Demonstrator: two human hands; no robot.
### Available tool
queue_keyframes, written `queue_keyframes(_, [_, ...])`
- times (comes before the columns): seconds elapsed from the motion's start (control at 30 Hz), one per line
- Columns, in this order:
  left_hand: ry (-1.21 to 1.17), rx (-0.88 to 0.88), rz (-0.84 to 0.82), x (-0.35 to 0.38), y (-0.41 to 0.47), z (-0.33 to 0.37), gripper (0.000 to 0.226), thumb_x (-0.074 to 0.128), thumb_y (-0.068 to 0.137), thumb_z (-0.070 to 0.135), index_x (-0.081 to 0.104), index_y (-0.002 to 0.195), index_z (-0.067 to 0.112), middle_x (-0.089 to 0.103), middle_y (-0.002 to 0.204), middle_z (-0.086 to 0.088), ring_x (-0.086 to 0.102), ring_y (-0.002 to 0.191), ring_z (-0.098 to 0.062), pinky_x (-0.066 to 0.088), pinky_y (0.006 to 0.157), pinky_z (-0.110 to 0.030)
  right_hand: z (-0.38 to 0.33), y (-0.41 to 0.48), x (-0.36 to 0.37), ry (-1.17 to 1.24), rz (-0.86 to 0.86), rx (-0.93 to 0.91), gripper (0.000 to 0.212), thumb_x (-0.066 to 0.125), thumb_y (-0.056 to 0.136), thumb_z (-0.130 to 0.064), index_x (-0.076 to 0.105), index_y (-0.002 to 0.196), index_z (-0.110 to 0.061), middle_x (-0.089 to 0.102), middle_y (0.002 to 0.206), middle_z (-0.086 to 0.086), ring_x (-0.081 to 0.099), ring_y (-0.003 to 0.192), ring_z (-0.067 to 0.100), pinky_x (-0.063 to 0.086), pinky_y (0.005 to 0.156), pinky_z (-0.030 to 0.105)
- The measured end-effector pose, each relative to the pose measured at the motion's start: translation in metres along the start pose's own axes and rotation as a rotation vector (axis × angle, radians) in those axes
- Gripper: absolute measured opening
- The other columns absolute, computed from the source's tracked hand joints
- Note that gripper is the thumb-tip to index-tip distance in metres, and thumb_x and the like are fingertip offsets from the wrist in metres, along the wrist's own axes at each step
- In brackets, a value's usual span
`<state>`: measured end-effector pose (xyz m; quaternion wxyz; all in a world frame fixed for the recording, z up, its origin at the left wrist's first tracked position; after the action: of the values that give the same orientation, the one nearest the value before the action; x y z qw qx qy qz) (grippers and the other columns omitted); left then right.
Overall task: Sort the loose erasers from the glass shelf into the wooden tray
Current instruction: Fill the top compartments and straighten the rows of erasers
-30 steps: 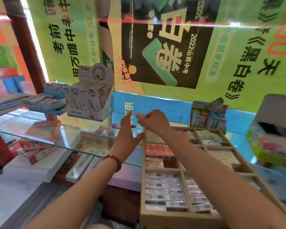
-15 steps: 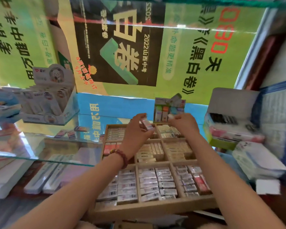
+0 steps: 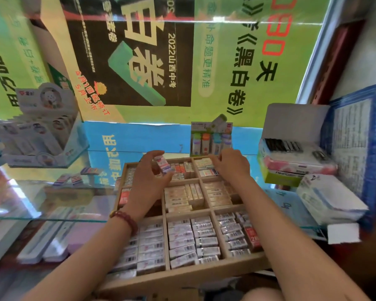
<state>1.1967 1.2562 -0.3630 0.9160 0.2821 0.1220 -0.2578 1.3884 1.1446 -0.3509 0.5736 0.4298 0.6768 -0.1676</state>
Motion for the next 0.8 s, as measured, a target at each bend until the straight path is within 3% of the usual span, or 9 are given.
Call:
queue_keyframes(0.1, [0.006,-0.025,0.012,-0.004,0.000,0.000,0.046,0.074,0.078,0.012,0.053,0.117,0.023,0.062,0.099,0.003,0.059,0.081,-0.001,0.040,0.062,-0.003,0.009,0.002,-0.004,0.145,-0.017,0.028,0.029,0.039,0.096,-0.017,0.064,0.105,-0.006,0.057,0.112,0.013,0.053,0.107,0.031,0.039,0.075,0.031])
queue_keyframes(0.23, [-0.019,-0.048,0.006,-0.007,0.000,0.001,0.047,0.071,0.080,0.013,0.050,0.121,0.024,0.061,0.107,-0.002,0.060,0.083,-0.005,0.044,0.059,-0.007,0.029,0.001,-0.014,0.537,0.020,0.106,0.033,0.040,0.088,0.000,0.070,0.100,-0.009,0.064,0.118,0.011,0.056,0.109,0.026,0.042,0.086,0.029])
queue_keyframes(0.3, [-0.011,-0.058,0.003,-0.008,0.000,0.002,0.048,0.071,0.081,0.015,0.049,0.122,0.025,0.061,0.109,-0.002,0.060,0.083,-0.006,0.043,0.059,-0.009,0.036,-0.001,-0.023,0.599,0.097,0.122,0.035,0.038,0.087,0.004,0.069,0.094,-0.011,0.065,0.114,0.011,0.058,0.094,0.022,0.044,0.074,0.025])
queue_keyframes(0.37, [-0.010,-0.060,-0.002,-0.010,0.000,0.006,0.049,0.071,0.081,0.015,0.048,0.122,0.025,0.061,0.109,-0.003,0.061,0.084,-0.009,0.043,0.060,-0.011,0.034,-0.005,-0.036,0.658,0.133,0.112,0.034,0.038,0.089,0.003,0.069,0.093,-0.008,0.068,0.105,0.012,0.053,0.074,0.014,0.037,0.057,0.016])
queue_keyframes(0.43, [-0.021,-0.027,-0.017,-0.011,0.000,0.016,0.049,0.071,0.080,0.015,0.048,0.122,0.025,0.061,0.109,-0.003,0.062,0.086,-0.013,0.049,0.065,-0.017,0.025,-0.010,-0.053,0.718,0.079,0.079,0.031,0.040,0.090,0.002,0.068,0.092,-0.009,0.068,0.096,0.010,0.051,0.068,0.008,0.035,0.049,0.009])
queue_keyframes(0.6, [-0.053,0.150,-0.192,-0.005,-0.006,0.063,0.059,0.079,0.072,0.009,0.047,0.120,0.023,0.059,0.112,0.011,0.062,0.084,-0.008,0.050,0.069,-0.011,-0.009,-0.044,-0.087,0.650,-0.335,-0.168,0.015,0.052,0.096,-0.023,0.066,0.093,-0.018,0.061,0.081,-0.010,0.042,0.062,0.004,0.034,0.055,0.016])
queue_keyframes(0.67, [-0.061,0.243,-0.284,0.000,-0.009,0.079,0.066,0.081,0.067,0.008,0.045,0.119,0.030,0.057,0.114,0.019,0.062,0.087,-0.006,0.051,0.076,-0.016,-0.019,-0.056,-0.086,0.721,-0.378,-0.204,0.018,0.054,0.096,-0.033,0.067,0.098,-0.021,0.063,0.077,-0.013,0.042,0.059,0.005,0.035,0.054,0.017])
queue_keyframes(0.8, [-0.073,0.327,-0.349,0.002,-0.011,0.096,0.067,0.078,0.068,-0.001,0.046,0.116,0.033,0.054,0.114,0.026,0.061,0.089,-0.006,0.051,0.076,-0.016,-0.033,-0.075,-0.070,0.938,-0.344,-0.176,0.023,0.058,0.093,-0.032,0.066,0.102,-0.012,0.051,0.063,-0.010,0.042,0.052,0.004,0.033,0.051,0.019])
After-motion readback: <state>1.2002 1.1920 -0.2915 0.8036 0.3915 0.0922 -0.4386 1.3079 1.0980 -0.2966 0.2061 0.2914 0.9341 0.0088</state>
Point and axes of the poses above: each hand's wrist, its own y-axis towards the middle knuckle, its own x-axis out of the palm, z = x × y, the point moved 2 cm from there along y, towards the middle knuckle
